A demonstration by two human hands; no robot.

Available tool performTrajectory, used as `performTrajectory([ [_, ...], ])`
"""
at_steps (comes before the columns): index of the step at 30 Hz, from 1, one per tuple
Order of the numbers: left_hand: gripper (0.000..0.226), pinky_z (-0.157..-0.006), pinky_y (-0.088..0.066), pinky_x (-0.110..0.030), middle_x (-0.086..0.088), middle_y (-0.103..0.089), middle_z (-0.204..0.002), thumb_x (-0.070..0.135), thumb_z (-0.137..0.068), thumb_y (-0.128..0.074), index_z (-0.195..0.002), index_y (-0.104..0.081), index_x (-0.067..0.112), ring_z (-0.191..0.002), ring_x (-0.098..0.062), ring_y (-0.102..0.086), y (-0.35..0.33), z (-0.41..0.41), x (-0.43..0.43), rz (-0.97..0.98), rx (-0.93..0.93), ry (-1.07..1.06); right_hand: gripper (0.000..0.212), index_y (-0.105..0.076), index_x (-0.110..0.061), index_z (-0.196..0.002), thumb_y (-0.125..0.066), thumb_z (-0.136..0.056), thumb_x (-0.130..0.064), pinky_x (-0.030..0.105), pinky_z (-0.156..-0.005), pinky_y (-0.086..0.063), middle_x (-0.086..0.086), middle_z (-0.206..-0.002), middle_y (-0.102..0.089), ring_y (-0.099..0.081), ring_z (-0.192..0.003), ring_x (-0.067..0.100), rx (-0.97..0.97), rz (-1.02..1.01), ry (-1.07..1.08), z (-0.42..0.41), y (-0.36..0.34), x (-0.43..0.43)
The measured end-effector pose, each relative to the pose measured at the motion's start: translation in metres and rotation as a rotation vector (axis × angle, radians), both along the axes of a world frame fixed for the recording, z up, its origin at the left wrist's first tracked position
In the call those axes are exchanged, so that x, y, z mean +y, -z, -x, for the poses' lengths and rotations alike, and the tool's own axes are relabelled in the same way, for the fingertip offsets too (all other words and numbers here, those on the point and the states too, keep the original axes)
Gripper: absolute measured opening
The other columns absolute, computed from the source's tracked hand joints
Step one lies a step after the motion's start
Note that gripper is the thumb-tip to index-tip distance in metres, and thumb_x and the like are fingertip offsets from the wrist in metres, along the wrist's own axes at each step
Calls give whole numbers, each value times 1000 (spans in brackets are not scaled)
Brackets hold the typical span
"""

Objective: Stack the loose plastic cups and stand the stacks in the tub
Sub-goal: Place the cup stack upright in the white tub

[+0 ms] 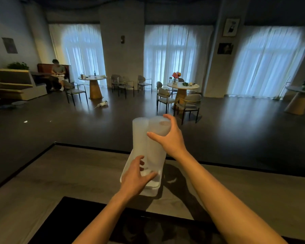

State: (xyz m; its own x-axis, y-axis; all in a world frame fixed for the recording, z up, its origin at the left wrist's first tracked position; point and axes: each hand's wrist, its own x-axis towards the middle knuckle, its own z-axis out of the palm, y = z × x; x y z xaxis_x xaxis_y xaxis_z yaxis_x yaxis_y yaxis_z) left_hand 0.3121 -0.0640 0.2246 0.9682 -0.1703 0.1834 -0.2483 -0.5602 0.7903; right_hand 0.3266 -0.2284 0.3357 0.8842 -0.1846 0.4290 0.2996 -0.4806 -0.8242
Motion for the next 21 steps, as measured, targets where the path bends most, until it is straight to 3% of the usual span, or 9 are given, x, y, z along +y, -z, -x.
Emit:
performTrajectory([
  [5,83,-71,-44,-16,13,-52,-127,54,-79,-79,-146,-36,34,-108,-6,-57,8,-4,1,29,61,3,87,-33,-48,-135,-85,-65,-52,48,-92,-56,-13,-127,-45,-51,-119,16,-18,18,-13,-8,6,7],
  [10,84,-87,-54,-29,13,-54,-127,56,-76,-80,-145,-37,32,-108,-7,-58,13,-7,3,-19,33,-22,87,-33,-48,-134,-84,-64,-55,48,-89,-57,-10,-129,-48,-53,-117,16,-11,24,-1,-9,19,15],
  [15,87,-89,-51,-27,14,-54,-129,65,-73,-78,-143,-37,33,-108,-3,-54,14,-4,1,-130,5,-32,92,-29,-41,-139,-86,-67,-48,46,-94,-54,-2,-137,-48,-51,-120,18,77,23,52,-14,43,15],
  [21,82,-84,-47,-22,11,-53,-136,61,-77,-77,-143,-38,31,-104,1,-51,15,-4,0,-183,0,-27,97,-28,-33,-144,-87,-68,-45,34,-93,-48,-1,-141,-46,-48,-123,17,102,37,68,-20,54,21],
])
